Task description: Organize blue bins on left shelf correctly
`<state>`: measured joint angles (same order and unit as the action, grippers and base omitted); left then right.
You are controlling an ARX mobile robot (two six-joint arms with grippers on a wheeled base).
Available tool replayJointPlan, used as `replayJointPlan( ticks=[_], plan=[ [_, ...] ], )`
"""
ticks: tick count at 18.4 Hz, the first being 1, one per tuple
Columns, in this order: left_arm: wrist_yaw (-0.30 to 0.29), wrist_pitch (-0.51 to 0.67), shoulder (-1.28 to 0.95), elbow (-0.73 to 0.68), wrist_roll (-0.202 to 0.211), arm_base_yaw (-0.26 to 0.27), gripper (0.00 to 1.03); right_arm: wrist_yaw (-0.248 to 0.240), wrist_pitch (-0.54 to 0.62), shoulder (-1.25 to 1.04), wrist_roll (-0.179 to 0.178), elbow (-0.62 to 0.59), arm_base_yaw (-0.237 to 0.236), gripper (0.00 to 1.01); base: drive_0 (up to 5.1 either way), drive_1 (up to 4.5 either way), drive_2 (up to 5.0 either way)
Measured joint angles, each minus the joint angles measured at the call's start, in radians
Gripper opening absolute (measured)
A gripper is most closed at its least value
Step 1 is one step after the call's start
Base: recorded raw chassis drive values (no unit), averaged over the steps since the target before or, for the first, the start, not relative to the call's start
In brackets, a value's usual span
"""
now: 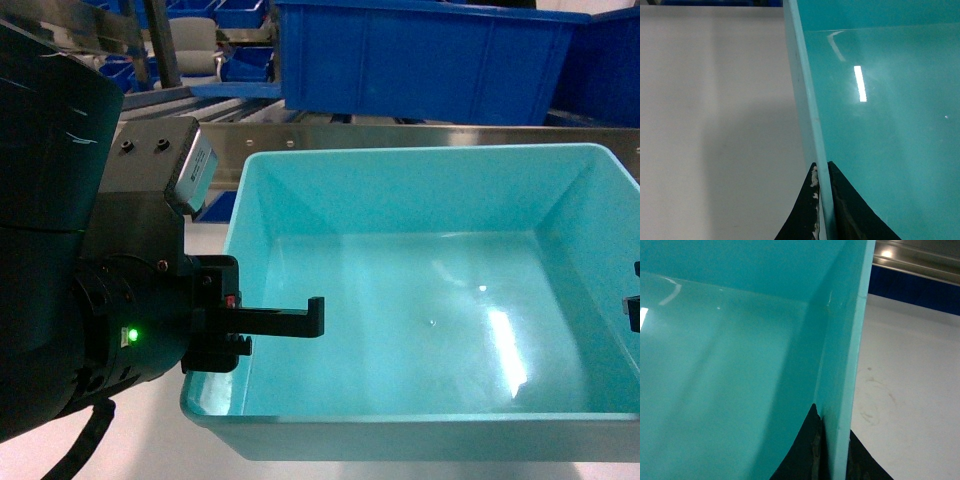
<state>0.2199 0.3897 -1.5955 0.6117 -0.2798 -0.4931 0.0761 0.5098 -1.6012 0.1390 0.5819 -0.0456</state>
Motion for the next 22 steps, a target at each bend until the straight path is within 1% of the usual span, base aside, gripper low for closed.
replayJointPlan(
  ticks=[12, 22],
  plan=[
    [0.0, 0.0, 0.0, 0.0, 0.0, 0.0, 0.02, 0.0, -0.001, 0.0, 0.0, 0.0, 0.0, 0.02, -4.9, 2.5, 2.4],
    [0.0, -0.001, 0.0, 0.0, 0.0, 0.0, 0.02, 0.0, -0.003, 0.0, 0.0, 0.0, 0.0, 0.02, -4.7, 3.67, 1.3]
  ],
)
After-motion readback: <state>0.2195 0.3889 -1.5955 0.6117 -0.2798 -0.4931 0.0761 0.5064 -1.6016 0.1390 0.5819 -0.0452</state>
